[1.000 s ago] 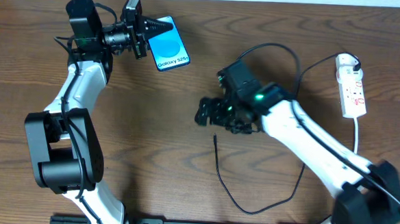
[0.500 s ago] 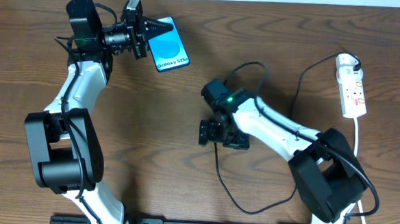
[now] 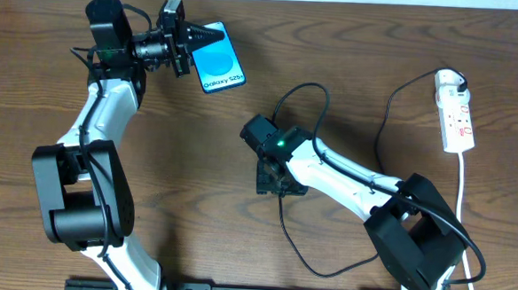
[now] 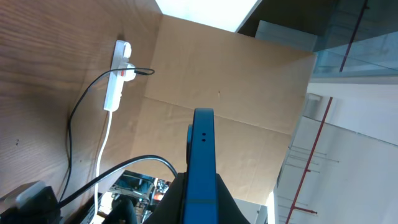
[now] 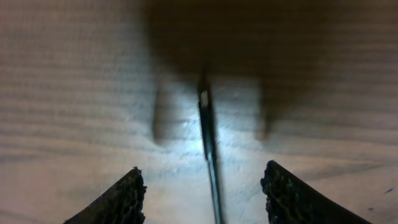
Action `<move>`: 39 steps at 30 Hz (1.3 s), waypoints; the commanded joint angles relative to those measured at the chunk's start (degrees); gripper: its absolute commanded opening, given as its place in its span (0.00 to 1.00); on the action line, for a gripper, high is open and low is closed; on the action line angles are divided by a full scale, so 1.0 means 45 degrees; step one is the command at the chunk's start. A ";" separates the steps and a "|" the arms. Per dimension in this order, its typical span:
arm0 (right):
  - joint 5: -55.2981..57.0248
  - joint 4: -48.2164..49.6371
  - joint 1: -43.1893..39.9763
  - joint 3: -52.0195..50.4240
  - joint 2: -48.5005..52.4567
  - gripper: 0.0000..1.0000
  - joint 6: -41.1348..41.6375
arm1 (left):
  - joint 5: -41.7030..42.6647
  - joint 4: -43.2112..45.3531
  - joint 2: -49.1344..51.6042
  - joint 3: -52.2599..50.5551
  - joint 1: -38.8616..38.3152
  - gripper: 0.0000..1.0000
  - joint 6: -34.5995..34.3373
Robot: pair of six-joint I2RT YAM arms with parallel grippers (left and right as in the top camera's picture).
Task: Plug charger to phone and switch on socket
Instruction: 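Close the right gripper on the black cable's plug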
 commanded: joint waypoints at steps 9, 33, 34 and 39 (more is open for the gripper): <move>0.0738 0.0063 0.0058 0.0102 0.0622 0.54 -0.0024 | 0.0306 0.0117 -0.0262 0.0136 0.0053 0.07 0.0180; 0.0743 0.0782 0.0102 0.0121 0.0695 0.01 -0.1020 | 0.0311 0.0112 -0.0262 0.0136 0.0049 0.08 0.0500; 0.0738 0.0831 -0.0112 0.0209 0.0563 0.01 -0.1379 | 0.0306 0.0117 -0.0262 0.0136 0.0049 0.07 0.0500; -0.0656 0.0588 -0.1909 0.0495 -0.0282 0.01 -0.1928 | 0.0296 0.0117 -0.0262 0.0136 0.0053 0.07 0.0491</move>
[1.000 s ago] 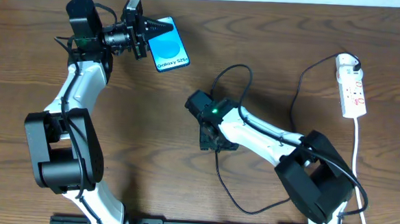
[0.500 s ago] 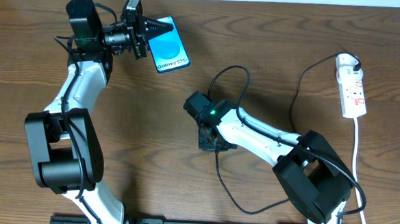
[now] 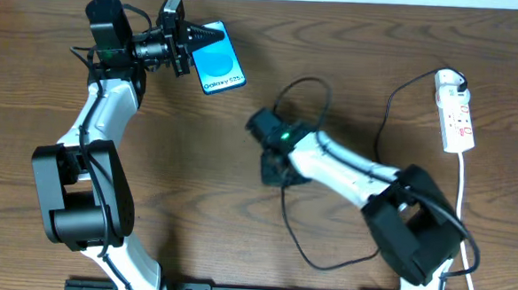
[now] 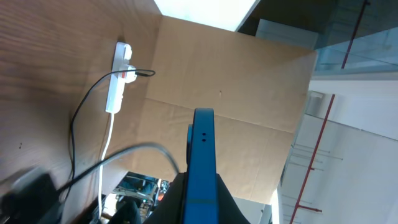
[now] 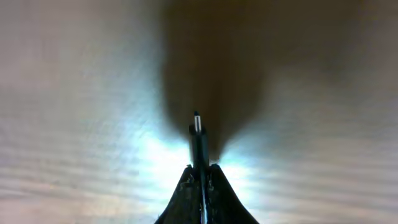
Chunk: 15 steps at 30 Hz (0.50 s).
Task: Plug charger to phone and switch on socket
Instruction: 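Close the right gripper on the black cable's plug, then lift the plug and carry it to the phone's bottom edge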
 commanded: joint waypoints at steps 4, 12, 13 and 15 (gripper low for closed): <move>-0.4401 -0.0194 -0.3468 0.0369 -0.0884 0.01 -0.1273 | -0.0185 0.0117 -0.0262 0.0136 0.0053 0.07 0.0194; -1.2706 0.1724 -0.6110 0.0369 -0.0884 0.01 -0.5683 | -0.0860 0.0121 -0.0262 0.0136 0.0053 0.07 0.0204; -1.4066 0.2361 -0.6295 0.0369 -0.0884 0.01 -0.5984 | -0.0855 0.0121 -0.0262 0.0136 0.0053 0.07 0.0204; -1.5858 0.3405 -0.6479 0.0369 -0.0884 0.01 -0.6183 | -0.0850 0.0121 -0.0262 0.0136 0.0049 0.07 0.0238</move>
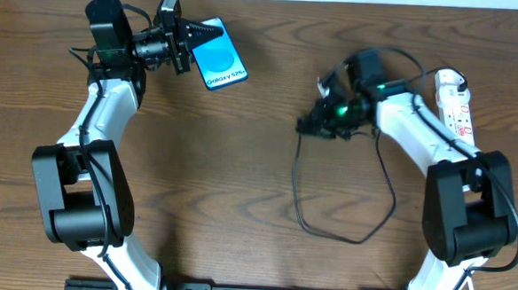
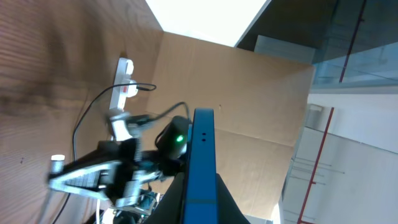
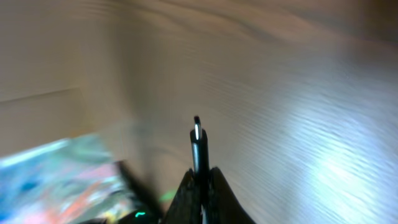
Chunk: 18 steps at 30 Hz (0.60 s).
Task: Plug charger to phone and switch on socket
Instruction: 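Lift the plug and carry it to the phone's bottom edge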
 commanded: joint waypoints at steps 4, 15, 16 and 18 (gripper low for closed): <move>-0.8563 0.3322 -0.0262 0.0185 -0.0316 0.01 -0.1695 | -0.0364 0.0408 -0.0262 0.0136 0.0049 0.07 0.0607; -0.8811 0.4405 -0.0131 0.0185 -0.0316 0.01 -0.1384 | -0.0724 0.3929 -0.0262 0.0136 -0.0019 0.07 0.1030; -0.8811 0.4449 -0.0102 0.0185 -0.0316 0.01 -0.1292 | -0.0845 0.4265 -0.0262 0.0136 -0.0019 0.07 0.1035; -0.8811 0.4731 0.0000 0.0185 -0.0316 0.01 -0.0933 | -0.1112 0.4619 -0.0262 0.0136 -0.0024 0.07 0.1035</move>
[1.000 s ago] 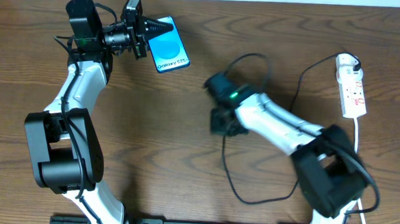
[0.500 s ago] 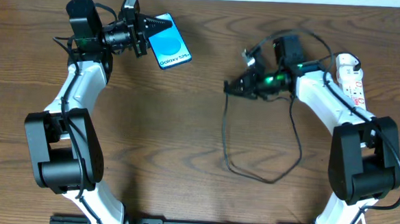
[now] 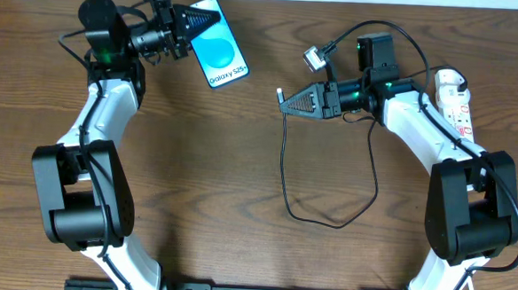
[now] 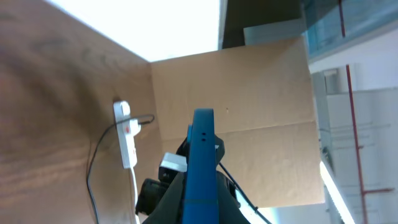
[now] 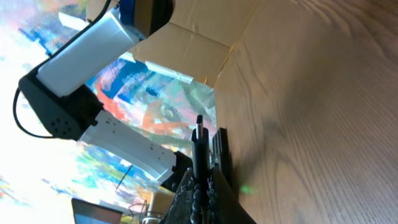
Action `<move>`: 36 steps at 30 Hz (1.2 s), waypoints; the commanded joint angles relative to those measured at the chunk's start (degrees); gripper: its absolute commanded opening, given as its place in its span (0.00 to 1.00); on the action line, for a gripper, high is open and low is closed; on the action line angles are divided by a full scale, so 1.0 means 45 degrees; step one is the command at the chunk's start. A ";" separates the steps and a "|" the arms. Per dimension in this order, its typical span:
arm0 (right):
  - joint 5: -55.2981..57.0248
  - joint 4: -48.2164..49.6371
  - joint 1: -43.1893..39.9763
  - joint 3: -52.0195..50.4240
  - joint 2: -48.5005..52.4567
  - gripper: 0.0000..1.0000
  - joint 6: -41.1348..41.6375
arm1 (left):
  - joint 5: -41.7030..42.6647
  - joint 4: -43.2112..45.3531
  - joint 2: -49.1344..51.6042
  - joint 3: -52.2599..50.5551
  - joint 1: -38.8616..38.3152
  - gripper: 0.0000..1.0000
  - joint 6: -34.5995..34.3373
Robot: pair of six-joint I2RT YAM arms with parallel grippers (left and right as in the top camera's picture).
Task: Plug charger to phone and switch on socket
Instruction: 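Lift the plug and carry it to the phone's bottom edge, then push the plug into the phone's bottom port with the right gripper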
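The blue phone (image 3: pixel 217 55) hangs above the table at the back left, its near end clamped in my left gripper (image 3: pixel 193 19); in the left wrist view it stands edge-on (image 4: pixel 201 155) between the jaws. My right gripper (image 3: pixel 290 102) is shut on the black charger plug (image 5: pixel 198 134), whose tip points left toward the phone. The black cable (image 3: pixel 326 215) loops down the table and runs to the white socket strip (image 3: pixel 454 111) at the right edge.
A brown cardboard wall (image 4: pixel 249 99) stands beyond the table's far side. The right arm (image 3: pixel 420 127) spans the back right, next to the socket strip. Dark rails run along the table's front edge.
My right gripper has moved left and now points its plug tip at the phone. The left gripper has raised the phone slightly and tilted it. The cable loop has shifted.
My right gripper stood open over the plug at mid-table while the left held the phone up. Then it was shut on the plug. It then held the plug up near the socket strip, and now holds it left of there, aimed at the phone.
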 commanded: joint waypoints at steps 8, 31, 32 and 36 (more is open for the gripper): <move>-0.0588 0.1715 0.1151 0.0151 -0.0316 0.01 0.1224 | -0.0724 0.0573 -0.0262 0.0155 -0.0325 0.07 0.1326; -0.0588 0.4454 0.1851 0.0151 -0.0316 0.01 0.3429 | -0.0180 0.0568 -0.0262 0.0155 -0.0777 0.07 0.1719; -0.0583 0.4459 0.1846 0.0151 -0.0316 0.01 0.3429 | -0.0136 0.0568 -0.0262 0.0155 -0.0792 0.07 0.1719; -0.0588 0.4507 0.1797 0.0151 -0.0316 0.01 0.3424 | 0.0165 0.0568 -0.0262 0.0155 -0.0811 0.08 0.1763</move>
